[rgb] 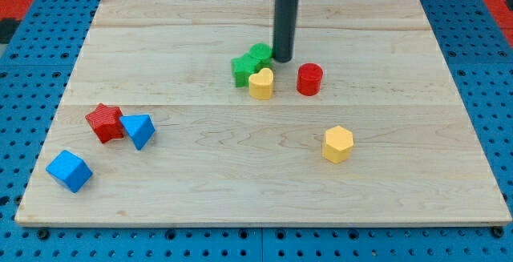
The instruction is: Move the green star above the red star
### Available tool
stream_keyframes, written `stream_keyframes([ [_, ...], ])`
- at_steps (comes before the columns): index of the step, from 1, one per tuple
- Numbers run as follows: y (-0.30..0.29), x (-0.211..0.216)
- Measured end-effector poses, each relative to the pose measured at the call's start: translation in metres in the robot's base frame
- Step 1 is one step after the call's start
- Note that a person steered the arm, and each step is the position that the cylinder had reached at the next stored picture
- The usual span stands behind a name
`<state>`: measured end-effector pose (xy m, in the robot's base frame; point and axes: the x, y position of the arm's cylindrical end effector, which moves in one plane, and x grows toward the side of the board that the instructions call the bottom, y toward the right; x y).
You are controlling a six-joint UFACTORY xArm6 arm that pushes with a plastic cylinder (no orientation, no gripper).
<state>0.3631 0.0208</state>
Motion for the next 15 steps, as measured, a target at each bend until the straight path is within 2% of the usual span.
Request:
stream_keyframes([
  [3, -0.062, 0.039],
  [4, -0.076, 0.037],
  [5, -0.118, 0.036],
  [6, -0.127, 0.016],
  [7, -0.127, 0.015],
  [8, -0.156, 0.015],
  [9, -0.162, -0.004],
  [10, -0.195, 0.003],
  [11, -0.204, 0.046],
  [12, -0.199, 0.065],
  [14, -0.084, -0.045],
  [15, -0.037, -0.051],
])
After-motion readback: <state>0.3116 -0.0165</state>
